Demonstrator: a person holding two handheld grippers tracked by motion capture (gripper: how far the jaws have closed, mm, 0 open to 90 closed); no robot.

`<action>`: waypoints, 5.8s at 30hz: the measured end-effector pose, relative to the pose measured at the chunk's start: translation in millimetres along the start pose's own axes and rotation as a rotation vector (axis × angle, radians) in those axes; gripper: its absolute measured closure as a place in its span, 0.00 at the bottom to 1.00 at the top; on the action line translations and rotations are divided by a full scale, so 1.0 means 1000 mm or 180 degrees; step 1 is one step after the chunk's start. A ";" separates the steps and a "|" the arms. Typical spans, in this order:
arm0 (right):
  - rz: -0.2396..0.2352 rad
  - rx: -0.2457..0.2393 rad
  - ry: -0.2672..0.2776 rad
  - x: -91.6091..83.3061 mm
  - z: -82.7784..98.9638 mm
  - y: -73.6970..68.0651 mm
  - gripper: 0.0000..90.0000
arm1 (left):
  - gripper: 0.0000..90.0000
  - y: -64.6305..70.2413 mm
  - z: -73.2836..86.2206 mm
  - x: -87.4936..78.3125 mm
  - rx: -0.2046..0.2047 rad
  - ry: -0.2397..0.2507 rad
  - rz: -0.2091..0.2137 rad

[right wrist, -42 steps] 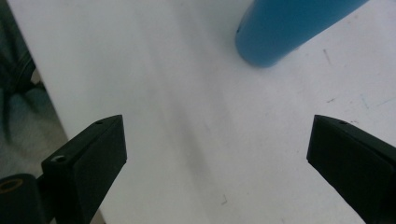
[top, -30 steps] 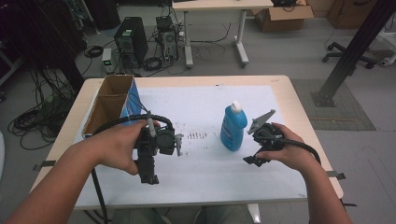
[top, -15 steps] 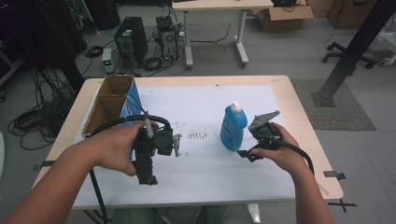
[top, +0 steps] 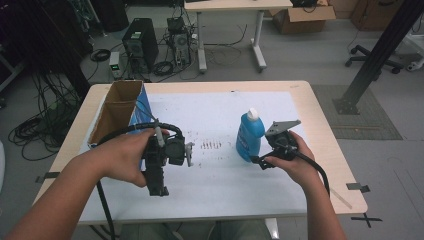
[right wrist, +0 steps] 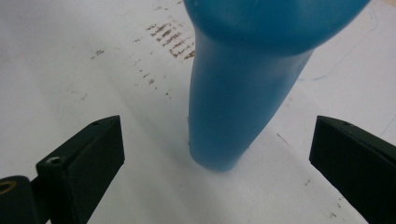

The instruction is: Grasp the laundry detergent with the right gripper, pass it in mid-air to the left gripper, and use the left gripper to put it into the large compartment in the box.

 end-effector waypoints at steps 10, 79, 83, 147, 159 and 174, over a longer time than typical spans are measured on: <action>0.0084 0.0133 0.0217 0.010 0.000 -0.001 0.03 | 0.00 -0.002 0.002 0.000 0.0003 -0.0003 0.0020; 0.0865 0.0626 0.1005 0.048 -0.005 -0.002 0.03 | 0.00 0.007 0.007 -0.010 0.0015 0.0027 -0.0036; 0.0881 0.0625 0.1017 0.048 -0.005 -0.002 0.08 | 0.00 0.006 0.009 -0.010 0.0008 0.0028 -0.0037; 0.0629 0.0260 0.1219 0.014 -0.027 -0.008 0.51 | 0.00 0.003 0.003 -0.015 -0.0039 0.0010 -0.0070; -0.0133 -0.0244 0.1252 -0.029 -0.048 -0.026 0.51 | 0.00 -0.003 -0.005 -0.026 -0.0067 -0.0002 -0.0091; -0.0996 -0.0826 0.1168 -0.026 -0.037 -0.052 0.51 | 0.00 -0.005 -0.021 -0.035 0.0000 -0.0002 -0.0085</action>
Point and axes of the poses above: each handheld gripper's, and its own axes: x roughly forward along the jaws, z roughly out of its underside, y roughly to its right, the point moved 4 cm from there along x, roughly forward along the jaws, and after that the axes turned 7 degrees about -x, right-handed, at the moved point
